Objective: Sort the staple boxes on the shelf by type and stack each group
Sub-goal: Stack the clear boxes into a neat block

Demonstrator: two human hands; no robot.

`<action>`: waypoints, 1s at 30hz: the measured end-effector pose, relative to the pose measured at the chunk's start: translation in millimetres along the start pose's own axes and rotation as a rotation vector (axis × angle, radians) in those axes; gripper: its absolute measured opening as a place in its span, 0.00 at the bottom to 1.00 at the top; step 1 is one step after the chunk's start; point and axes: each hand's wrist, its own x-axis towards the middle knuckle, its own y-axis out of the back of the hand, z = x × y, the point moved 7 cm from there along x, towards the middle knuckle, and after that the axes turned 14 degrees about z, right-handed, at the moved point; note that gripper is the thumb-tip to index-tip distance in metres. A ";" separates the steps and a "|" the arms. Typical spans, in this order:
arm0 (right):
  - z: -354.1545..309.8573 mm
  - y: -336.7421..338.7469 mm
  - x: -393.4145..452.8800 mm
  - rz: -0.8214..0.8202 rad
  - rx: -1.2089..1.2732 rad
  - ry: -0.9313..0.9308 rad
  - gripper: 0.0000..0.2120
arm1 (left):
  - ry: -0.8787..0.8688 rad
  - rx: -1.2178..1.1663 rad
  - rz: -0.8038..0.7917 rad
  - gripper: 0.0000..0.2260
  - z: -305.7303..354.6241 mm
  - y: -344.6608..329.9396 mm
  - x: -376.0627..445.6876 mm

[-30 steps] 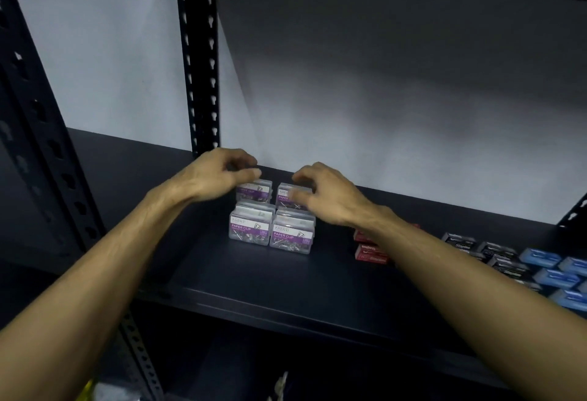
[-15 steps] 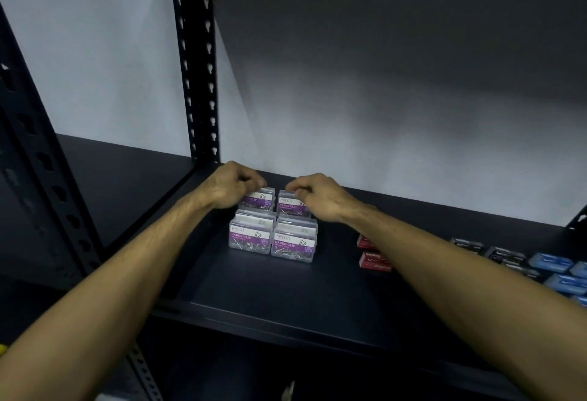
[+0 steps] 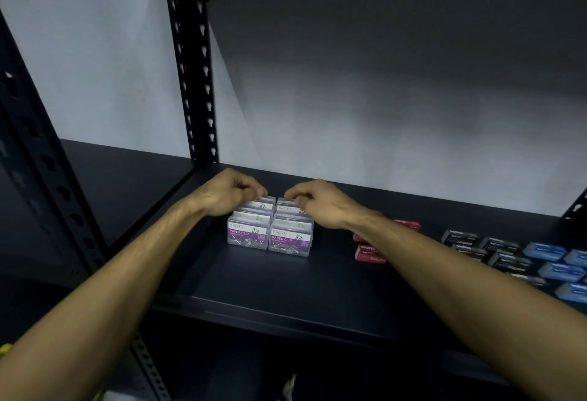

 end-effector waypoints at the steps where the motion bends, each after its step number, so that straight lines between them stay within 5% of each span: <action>1: -0.1 -0.4 -1.3 -0.004 -0.003 0.002 0.15 | -0.006 0.002 -0.004 0.07 1.3 0.0 -1.4; 23: 0.2 9.7 -13.9 0.007 0.001 -0.015 0.17 | 0.020 0.073 -0.024 0.10 4.5 3.4 -9.8; 30: 10.7 58.7 -30.5 0.092 -0.012 0.001 0.14 | -0.141 0.186 0.293 0.10 54.1 9.8 -12.1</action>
